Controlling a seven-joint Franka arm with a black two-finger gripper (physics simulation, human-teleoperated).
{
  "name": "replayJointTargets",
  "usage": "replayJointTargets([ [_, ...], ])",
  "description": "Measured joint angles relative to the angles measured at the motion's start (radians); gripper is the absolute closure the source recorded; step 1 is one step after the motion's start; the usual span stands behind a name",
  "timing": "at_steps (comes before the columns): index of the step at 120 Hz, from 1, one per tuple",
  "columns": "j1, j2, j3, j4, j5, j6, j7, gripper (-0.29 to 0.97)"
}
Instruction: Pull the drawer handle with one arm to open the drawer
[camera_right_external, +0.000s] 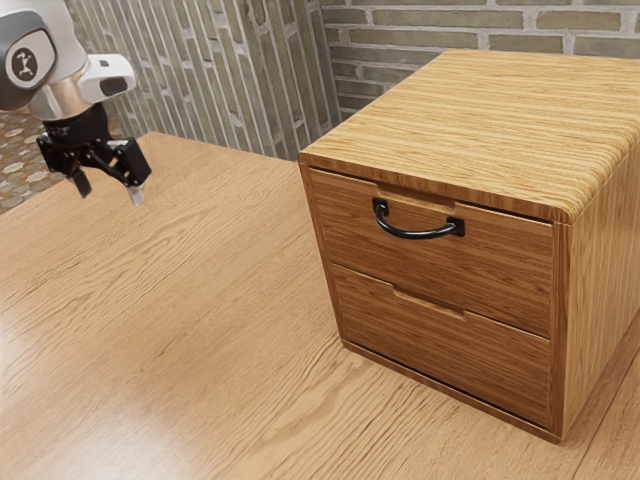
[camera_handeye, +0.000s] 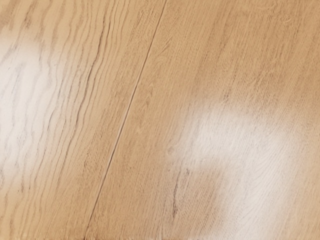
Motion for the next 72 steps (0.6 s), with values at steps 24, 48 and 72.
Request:
replayJointTargets([
  [24, 0.009, -0.035, -0.005, 0.097, 0.01, -0.008, 0.018, 0.0],
  [48, -0.22, -0.124, -0.014, 0.186, 0.022, -0.037, 0.035, 0.0],
  [72, -0.202, -0.115, -0.003, 0.163, -0.002, -0.051, 0.047, 0.0],
])
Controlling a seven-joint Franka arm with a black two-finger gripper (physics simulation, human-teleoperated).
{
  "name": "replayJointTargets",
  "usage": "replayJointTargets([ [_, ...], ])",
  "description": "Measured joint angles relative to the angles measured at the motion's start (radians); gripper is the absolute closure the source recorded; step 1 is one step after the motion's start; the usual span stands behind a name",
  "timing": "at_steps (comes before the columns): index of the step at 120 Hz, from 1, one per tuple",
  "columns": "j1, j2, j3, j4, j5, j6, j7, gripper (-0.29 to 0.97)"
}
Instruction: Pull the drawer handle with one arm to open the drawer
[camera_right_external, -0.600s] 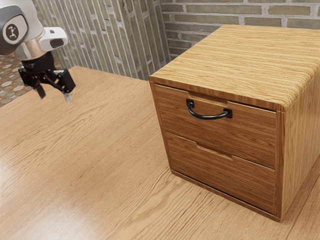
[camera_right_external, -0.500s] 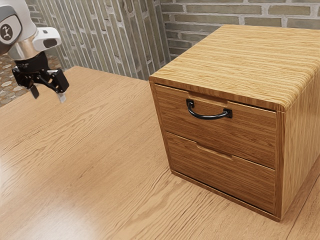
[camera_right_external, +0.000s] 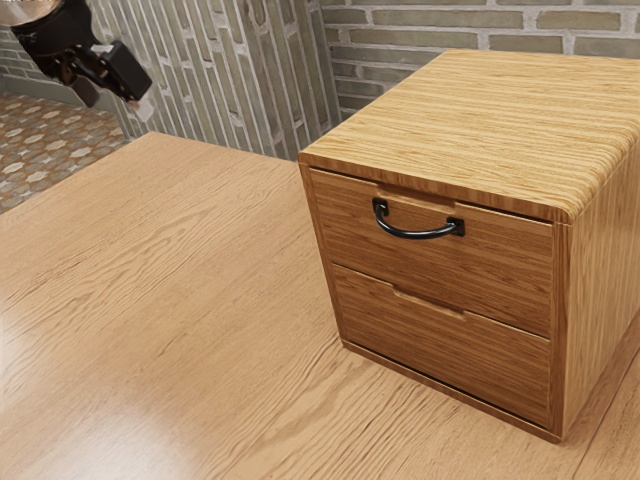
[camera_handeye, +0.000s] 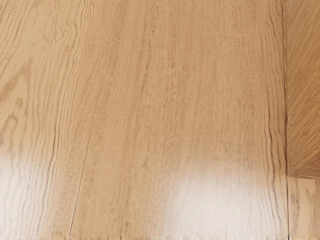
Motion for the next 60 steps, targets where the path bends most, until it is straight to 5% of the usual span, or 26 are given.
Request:
replayJointTargets([
  [14, -0.058, -0.066, -0.007, -0.172, 0.001, -0.004, 0.005, 0.0],
  [36, -0.178, -0.534, -0.024, -0.712, 0.054, -0.014, 0.007, 0.0],
  [60, -0.237, -0.6, -0.074, -0.846, 0.012, 0.046, 0.236, 0.0],
])
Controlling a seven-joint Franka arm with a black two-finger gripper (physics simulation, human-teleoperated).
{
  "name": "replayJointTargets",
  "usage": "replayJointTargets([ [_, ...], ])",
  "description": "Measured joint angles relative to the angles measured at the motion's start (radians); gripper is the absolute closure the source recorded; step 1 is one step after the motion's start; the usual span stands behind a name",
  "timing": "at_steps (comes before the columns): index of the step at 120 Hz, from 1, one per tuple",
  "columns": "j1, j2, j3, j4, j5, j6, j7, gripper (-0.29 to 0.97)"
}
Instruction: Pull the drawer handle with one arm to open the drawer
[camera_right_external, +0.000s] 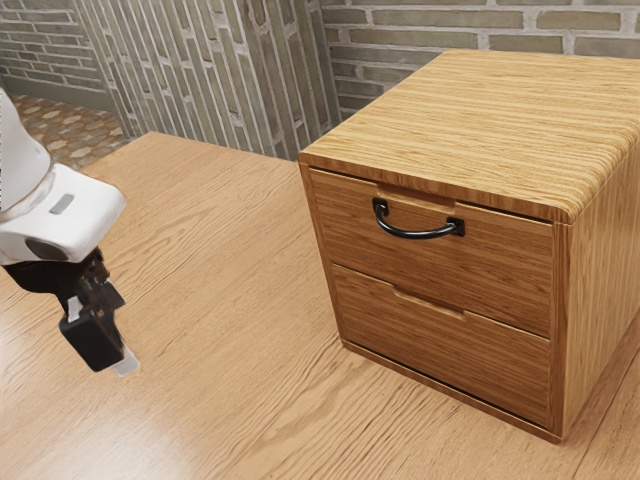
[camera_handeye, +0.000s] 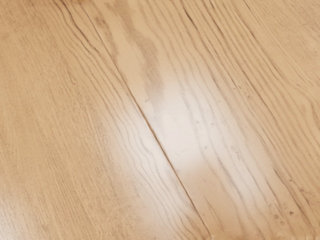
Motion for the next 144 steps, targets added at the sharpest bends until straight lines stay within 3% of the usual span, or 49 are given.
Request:
replayJointTargets([
  [10, -0.036, 0.0, 0.006, -0.006, 0.002, 0.027, 0.165, 0.0],
  [27, 0.01, 0.022, -0.006, -0.017, -0.013, 0.069, 0.415, 0.0],
  [45, -0.022, 0.121, -0.105, 0.035, -0.088, 0.196, 0.648, 0.0],
  [61, -0.018, 0.225, -0.133, 0.107, -0.236, 0.327, 0.806, 0.0],
  [81, -0.013, 0.299, -0.142, 0.184, -0.297, 0.42, 0.943, 0.0],
  [100, -0.009, 0.305, -0.143, 0.142, -0.307, 0.473, 1.027, 0.0],
  [123, 0.007, 0.328, -0.144, 0.126, -0.262, 0.553, 1.066, 0.0],
  [144, 0.099, 0.342, -0.205, 0.133, -0.241, 0.586, 1.076, 0.0],
])
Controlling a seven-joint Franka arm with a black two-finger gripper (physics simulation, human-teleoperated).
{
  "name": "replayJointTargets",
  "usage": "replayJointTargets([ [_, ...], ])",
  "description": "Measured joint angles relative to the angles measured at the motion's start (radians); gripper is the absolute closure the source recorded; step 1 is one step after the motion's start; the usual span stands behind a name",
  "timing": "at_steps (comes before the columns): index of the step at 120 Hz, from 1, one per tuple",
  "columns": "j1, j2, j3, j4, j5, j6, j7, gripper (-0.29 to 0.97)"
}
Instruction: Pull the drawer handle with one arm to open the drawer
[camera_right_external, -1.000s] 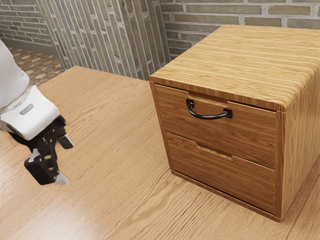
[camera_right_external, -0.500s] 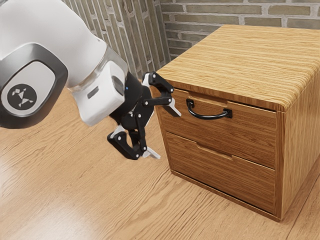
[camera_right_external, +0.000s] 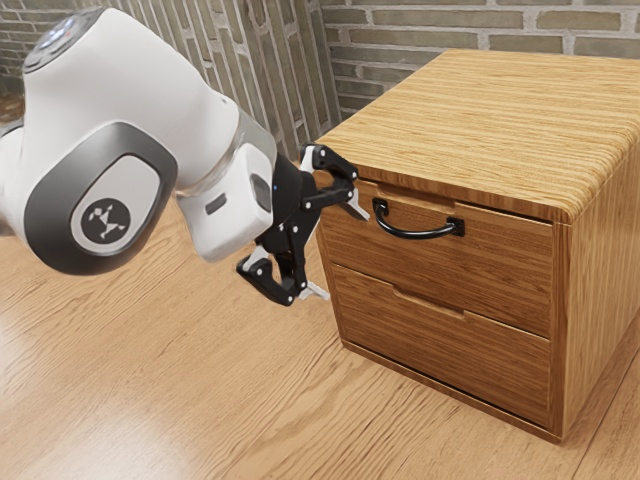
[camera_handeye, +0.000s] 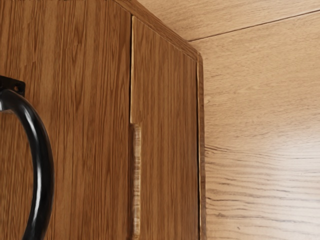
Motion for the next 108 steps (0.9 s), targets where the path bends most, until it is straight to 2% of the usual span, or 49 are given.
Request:
replayJointTargets([
  [19, 0.007, 0.025, -0.026, 0.016, -0.005, 0.023, 0.002, 0.0],
  [108, 0.008, 0.161, -0.035, 0.07, -0.002, 0.111, -0.035, 0.0],
])
